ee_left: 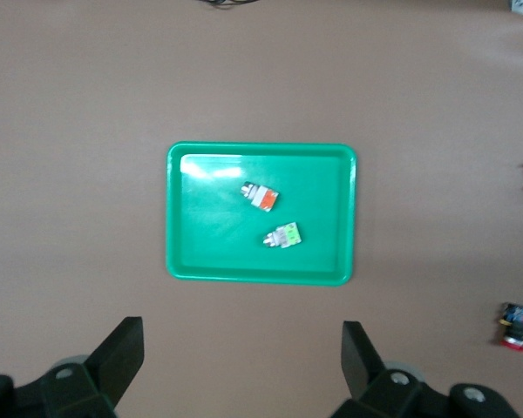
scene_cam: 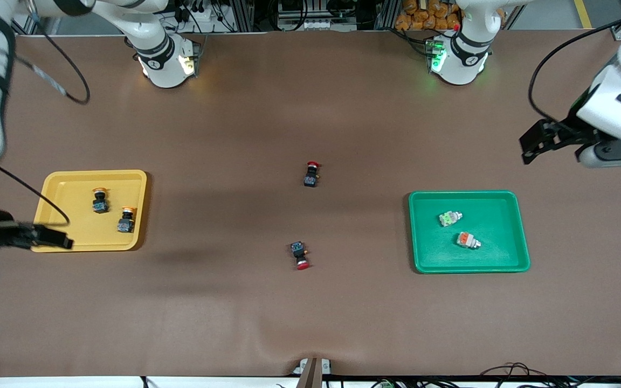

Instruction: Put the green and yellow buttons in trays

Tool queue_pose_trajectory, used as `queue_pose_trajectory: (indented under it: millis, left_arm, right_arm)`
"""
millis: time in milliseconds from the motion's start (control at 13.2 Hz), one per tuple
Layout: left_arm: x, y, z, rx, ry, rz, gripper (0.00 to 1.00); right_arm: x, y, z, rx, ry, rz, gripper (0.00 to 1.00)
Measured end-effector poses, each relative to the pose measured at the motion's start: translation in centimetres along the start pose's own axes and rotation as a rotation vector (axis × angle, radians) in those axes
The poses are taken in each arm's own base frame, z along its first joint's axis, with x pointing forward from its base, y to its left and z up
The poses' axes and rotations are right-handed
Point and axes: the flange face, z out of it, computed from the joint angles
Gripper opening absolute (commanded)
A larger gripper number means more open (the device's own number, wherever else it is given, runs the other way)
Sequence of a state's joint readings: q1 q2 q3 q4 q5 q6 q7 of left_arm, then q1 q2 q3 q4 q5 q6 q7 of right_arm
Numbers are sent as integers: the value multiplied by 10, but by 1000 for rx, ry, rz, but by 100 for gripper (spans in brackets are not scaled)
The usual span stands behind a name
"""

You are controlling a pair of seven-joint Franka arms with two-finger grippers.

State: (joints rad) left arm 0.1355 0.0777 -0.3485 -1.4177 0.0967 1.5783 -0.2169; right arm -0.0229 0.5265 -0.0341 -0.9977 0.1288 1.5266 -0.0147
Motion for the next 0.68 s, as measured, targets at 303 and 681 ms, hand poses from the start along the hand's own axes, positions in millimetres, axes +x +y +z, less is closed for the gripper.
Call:
queue_pose_trajectory:
  millis: [303,681]
  left_arm:
    - [-19,-8,1,33,-51,4,100]
    - [-39,-39,4,-2,-79,-21,100]
  right_arm:
    - [-53,-9,-73,0,-44,-11,100]
    - [-128,-45,-102,-100,-248,153,100]
